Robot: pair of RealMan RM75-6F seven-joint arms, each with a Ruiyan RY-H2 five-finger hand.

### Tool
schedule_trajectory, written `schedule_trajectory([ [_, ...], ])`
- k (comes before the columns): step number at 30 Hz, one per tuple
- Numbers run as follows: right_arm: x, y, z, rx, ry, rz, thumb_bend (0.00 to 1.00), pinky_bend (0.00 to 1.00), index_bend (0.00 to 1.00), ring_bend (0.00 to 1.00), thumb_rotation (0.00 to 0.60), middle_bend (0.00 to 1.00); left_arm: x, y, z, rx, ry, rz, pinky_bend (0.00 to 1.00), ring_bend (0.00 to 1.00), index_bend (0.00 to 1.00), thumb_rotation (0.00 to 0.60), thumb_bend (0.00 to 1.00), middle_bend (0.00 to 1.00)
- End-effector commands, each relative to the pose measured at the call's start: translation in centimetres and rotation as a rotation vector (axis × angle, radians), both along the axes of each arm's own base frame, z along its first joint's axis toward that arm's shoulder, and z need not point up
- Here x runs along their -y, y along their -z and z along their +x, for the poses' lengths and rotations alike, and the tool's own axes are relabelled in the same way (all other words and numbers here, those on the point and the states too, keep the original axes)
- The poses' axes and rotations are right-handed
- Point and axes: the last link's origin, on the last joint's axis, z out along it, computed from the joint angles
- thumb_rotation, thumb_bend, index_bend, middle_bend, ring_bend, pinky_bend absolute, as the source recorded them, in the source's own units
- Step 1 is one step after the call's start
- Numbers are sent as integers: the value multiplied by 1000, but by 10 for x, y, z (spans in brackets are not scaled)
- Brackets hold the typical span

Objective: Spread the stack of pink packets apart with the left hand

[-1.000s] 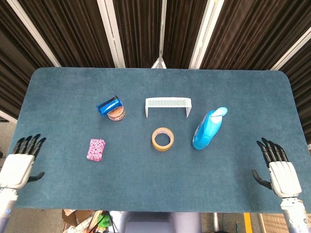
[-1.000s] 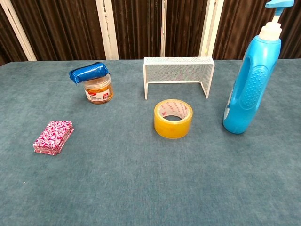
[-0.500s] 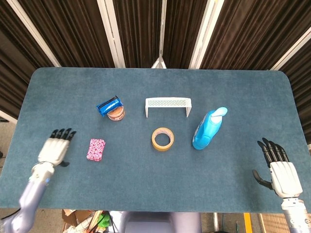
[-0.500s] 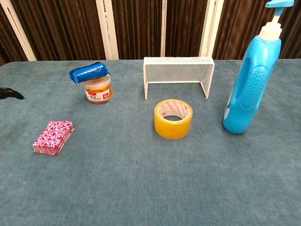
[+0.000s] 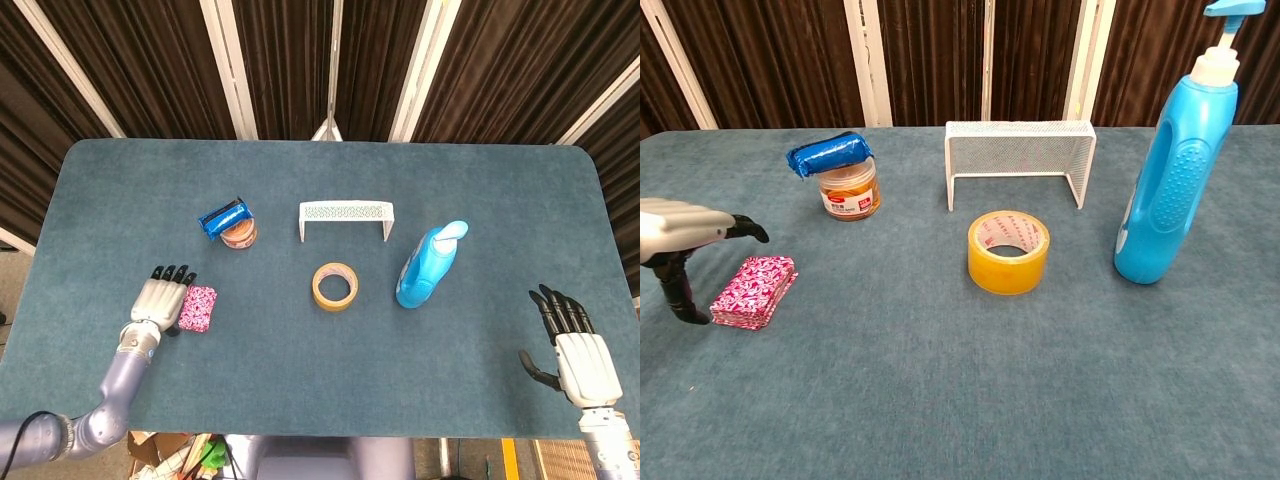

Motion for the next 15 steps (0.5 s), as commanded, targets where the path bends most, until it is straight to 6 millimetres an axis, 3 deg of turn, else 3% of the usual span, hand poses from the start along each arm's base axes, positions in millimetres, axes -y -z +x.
schedule_trajectory([
  [1,0,0,0,2,1,0,363,87,0,0,600,0,-3,7,4,1,-2,-11,0,0,109,600,263,0],
  [5,0,-1,0,4,1,0,364,87,0,0,600,0,-4,16,9,6,2,-24,0,0,150,600,309,0],
  [11,0,0,0,6,-2,1,363,87,0,0,600,0,-4,21,17,43,21,-7,0,0,530,600,470,0],
  [15,0,0,0,7,-2,2,363,87,0,0,600,0,-3,18,19,77,41,13,0,0,578,600,481,0],
])
